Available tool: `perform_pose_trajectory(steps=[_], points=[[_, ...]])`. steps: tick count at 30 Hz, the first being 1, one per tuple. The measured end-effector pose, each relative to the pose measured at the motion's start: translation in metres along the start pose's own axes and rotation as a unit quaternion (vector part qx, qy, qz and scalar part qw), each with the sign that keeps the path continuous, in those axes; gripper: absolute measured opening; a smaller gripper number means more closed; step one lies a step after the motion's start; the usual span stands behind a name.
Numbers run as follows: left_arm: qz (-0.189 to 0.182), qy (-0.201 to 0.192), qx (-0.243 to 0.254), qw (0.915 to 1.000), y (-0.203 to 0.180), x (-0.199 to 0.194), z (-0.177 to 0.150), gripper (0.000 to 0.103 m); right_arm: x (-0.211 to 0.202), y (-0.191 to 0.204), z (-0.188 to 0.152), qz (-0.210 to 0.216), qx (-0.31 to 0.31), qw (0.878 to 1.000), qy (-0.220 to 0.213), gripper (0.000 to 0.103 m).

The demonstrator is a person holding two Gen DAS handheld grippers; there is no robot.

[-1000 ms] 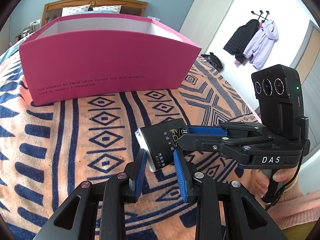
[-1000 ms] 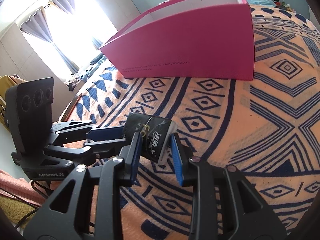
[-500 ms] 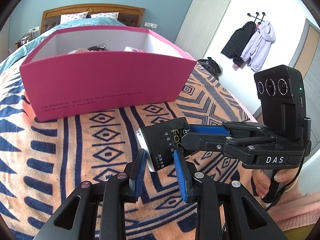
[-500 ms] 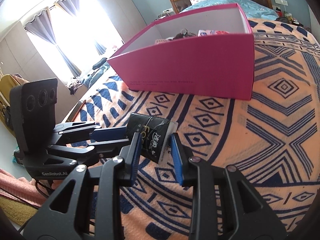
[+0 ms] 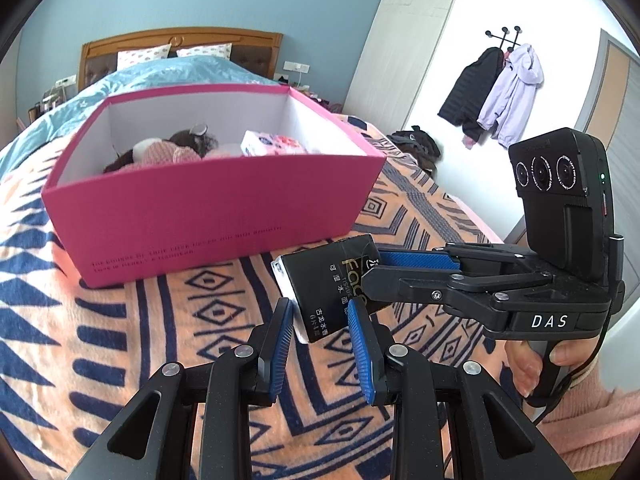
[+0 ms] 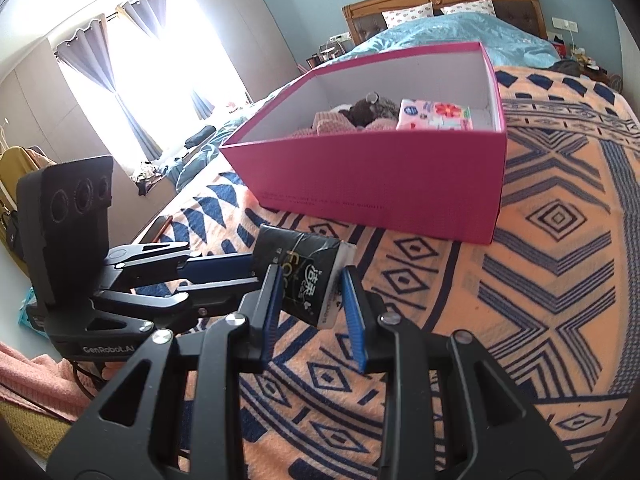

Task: Organize objects
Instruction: 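Lift the black tissue pack and carry it toward the pink box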

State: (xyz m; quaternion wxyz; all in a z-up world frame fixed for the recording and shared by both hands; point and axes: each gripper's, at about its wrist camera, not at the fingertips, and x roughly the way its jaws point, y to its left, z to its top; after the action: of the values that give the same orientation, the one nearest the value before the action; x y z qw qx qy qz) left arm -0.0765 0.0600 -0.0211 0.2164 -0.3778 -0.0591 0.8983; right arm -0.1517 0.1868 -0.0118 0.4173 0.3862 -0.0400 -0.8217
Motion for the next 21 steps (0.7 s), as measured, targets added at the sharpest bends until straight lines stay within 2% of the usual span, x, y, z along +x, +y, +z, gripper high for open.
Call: perform_pose_trajectory(steps=[21], points=[[0.013,-0.026,0.009,0.9995,0.006,-0.008,0.026,0.028,-0.002,0.006,0.030,-0.006,-0.028,0.999,-0.023,0.034]])
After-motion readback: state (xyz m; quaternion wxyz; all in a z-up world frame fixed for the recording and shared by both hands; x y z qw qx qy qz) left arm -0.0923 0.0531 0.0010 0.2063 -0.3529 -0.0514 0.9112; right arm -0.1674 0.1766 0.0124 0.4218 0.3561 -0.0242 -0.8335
